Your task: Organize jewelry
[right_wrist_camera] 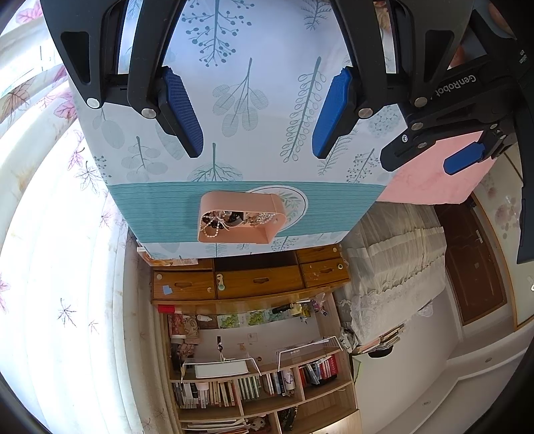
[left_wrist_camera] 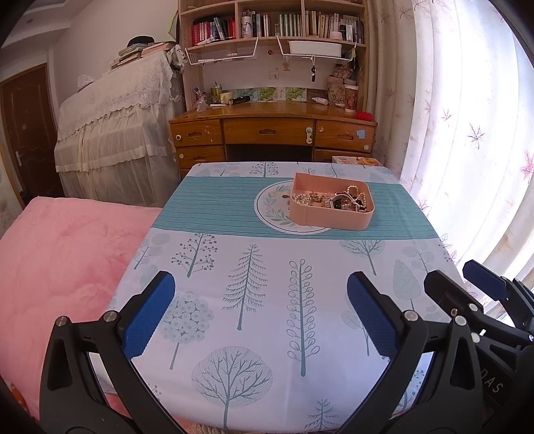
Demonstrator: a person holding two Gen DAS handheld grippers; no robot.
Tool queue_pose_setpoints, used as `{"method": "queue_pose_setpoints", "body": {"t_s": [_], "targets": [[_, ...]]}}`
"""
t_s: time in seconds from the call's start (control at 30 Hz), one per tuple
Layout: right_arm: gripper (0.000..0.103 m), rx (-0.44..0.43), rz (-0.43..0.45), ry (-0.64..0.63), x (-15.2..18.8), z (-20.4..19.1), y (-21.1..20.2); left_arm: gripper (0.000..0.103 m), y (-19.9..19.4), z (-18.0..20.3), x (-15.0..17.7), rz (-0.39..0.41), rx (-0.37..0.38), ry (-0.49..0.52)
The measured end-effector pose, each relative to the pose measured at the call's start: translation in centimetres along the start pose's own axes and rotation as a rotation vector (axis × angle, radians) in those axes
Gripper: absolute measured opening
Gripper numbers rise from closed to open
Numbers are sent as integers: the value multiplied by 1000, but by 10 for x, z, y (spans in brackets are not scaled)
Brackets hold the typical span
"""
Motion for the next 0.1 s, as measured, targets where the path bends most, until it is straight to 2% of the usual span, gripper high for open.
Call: {"method": "queue_pose_setpoints", "body": {"t_s": [0.1], "targets": [[69,0,-6,1,4,-9,0,102,1,-2,2,-9,2,0]]}}
Point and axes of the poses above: each gripper's, at about its wrist camera, not at the fingertips, and y roughly the way its jaws point, z to its right, x to its underside, the point moved 5 cm from there along y, roughly the way its jaws point, and after that the axes turned 9 degrees about -x, right-handed, at the moved point
